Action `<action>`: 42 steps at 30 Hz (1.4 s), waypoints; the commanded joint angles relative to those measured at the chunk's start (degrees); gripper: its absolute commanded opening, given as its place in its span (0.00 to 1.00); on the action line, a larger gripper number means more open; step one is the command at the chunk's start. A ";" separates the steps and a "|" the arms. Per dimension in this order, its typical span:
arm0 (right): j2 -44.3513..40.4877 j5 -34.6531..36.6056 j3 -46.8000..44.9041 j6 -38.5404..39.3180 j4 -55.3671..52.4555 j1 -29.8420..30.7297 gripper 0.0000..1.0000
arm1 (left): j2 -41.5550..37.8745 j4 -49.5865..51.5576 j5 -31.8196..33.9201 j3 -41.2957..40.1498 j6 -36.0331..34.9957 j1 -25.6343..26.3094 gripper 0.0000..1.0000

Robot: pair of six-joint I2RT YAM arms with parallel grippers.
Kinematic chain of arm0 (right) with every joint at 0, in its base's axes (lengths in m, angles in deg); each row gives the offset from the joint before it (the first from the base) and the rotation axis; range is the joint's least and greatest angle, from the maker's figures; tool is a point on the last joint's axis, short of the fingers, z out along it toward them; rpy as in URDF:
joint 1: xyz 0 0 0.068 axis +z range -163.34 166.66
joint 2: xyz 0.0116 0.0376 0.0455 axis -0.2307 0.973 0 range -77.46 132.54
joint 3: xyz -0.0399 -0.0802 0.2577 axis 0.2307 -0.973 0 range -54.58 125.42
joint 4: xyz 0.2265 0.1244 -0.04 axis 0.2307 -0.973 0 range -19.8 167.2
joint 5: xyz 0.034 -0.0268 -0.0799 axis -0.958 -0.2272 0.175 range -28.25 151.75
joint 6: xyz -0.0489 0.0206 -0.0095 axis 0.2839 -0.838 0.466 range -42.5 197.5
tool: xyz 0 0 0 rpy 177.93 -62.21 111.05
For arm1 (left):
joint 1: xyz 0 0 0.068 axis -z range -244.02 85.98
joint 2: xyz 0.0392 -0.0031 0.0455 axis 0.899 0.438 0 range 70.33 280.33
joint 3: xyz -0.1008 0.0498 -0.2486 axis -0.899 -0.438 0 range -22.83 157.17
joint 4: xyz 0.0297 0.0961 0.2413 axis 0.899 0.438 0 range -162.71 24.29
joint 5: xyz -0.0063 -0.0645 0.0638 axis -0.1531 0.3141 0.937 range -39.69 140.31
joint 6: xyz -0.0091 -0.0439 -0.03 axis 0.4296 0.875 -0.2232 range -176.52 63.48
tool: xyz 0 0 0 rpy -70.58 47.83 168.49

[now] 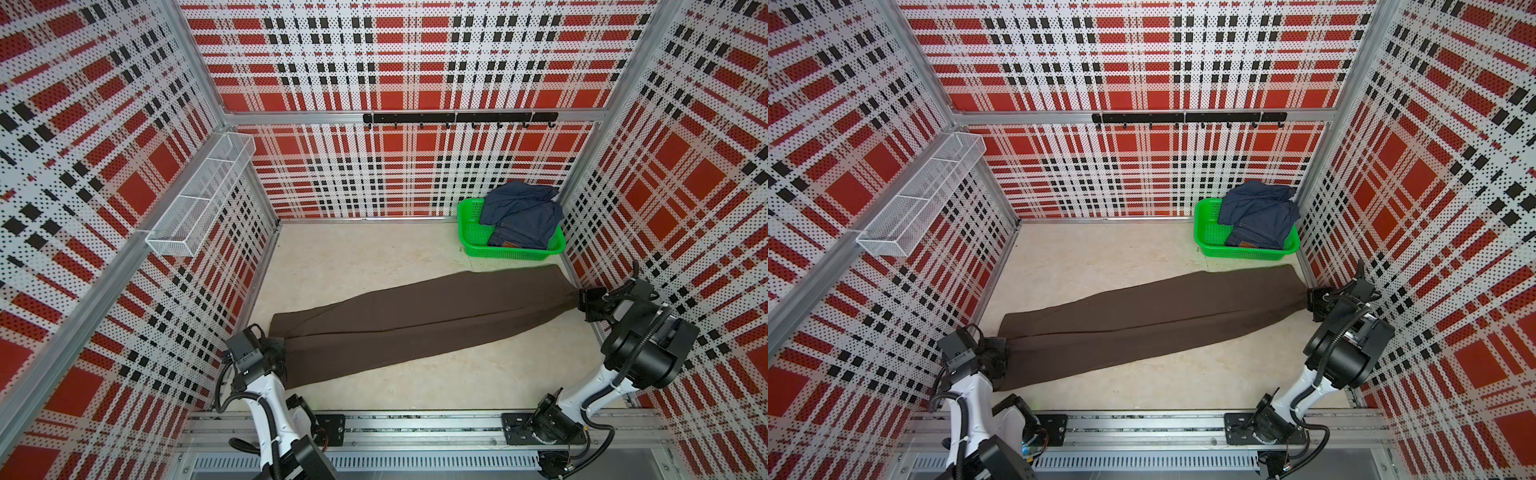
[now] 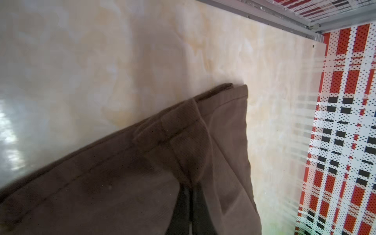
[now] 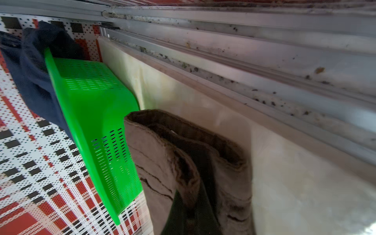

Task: Fold and stack the trousers
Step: Fold the trousers at the center of the table, then rotate the trousers at the center of the table.

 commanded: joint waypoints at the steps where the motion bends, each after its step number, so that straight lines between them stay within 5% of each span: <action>1: 0.81 5.57 -1.07 -0.13 3.42 -1.71 0.00 | -2.81 0.13 6.08 0.94 2.70 0.88 0.00; 4: -0.13 5.99 -1.15 0.33 2.33 -1.63 0.04 | -2.54 0.94 6.49 1.72 2.91 0.79 0.00; 8: -3.15 7.49 -0.18 0.74 -0.52 -1.64 0.25 | -2.53 2.55 6.45 4.54 2.91 0.79 0.35; 15: -8.58 9.02 4.65 1.62 -6.81 -1.48 0.42 | -3.71 5.56 4.82 13.53 1.29 0.77 0.54; 21: -9.98 10.65 9.65 4.13 -11.25 4.69 0.48 | 0.08 1.60 3.92 15.22 2.29 4.21 0.53; 29: -2.63 13.34 13.08 6.66 -12.46 17.15 0.38 | 17.50 -10.31 5.41 11.18 6.38 21.88 0.45; 42: 6.88 16.06 9.28 9.72 -11.52 20.49 0.35 | 28.72 -16.50 11.59 6.12 3.82 23.02 0.37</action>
